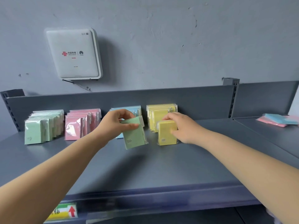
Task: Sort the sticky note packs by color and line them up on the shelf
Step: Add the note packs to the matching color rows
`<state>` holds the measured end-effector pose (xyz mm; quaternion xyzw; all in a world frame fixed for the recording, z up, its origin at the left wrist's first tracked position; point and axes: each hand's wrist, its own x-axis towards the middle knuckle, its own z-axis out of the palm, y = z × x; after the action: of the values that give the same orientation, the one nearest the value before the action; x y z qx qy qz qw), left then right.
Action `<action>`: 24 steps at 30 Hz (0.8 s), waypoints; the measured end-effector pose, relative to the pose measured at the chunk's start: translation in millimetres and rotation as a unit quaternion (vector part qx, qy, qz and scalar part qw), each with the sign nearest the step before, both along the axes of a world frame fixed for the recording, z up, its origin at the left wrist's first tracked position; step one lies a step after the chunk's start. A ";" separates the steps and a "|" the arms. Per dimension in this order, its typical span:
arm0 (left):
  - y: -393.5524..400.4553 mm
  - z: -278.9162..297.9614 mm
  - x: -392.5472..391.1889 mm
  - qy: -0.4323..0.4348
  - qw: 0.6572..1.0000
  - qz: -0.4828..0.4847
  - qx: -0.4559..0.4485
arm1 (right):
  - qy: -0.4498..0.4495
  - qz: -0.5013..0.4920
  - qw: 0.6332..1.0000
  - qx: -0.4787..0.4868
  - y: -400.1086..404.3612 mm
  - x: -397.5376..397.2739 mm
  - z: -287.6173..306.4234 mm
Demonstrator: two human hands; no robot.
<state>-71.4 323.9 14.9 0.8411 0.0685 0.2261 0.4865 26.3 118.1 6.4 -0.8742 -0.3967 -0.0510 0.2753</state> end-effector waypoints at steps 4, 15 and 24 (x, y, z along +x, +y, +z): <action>11.1 5.3 18.8 0.003 1.000 -0.008 0.019 | -0.028 -0.025 0.999 -0.012 13.8 18.0 0.8; 43.4 13.9 45.0 -0.002 0.996 -0.040 0.077 | -0.205 -0.093 0.969 -0.098 43.8 39.8 -1.6; 49.5 15.8 29.5 -0.011 0.995 -0.054 0.082 | -0.200 -0.117 0.971 -0.060 44.8 18.8 7.4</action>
<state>-42.0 373.4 30.6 0.8782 -0.0018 0.2138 0.4278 45.1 162.9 13.8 -0.9016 -0.3408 -0.2329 0.1291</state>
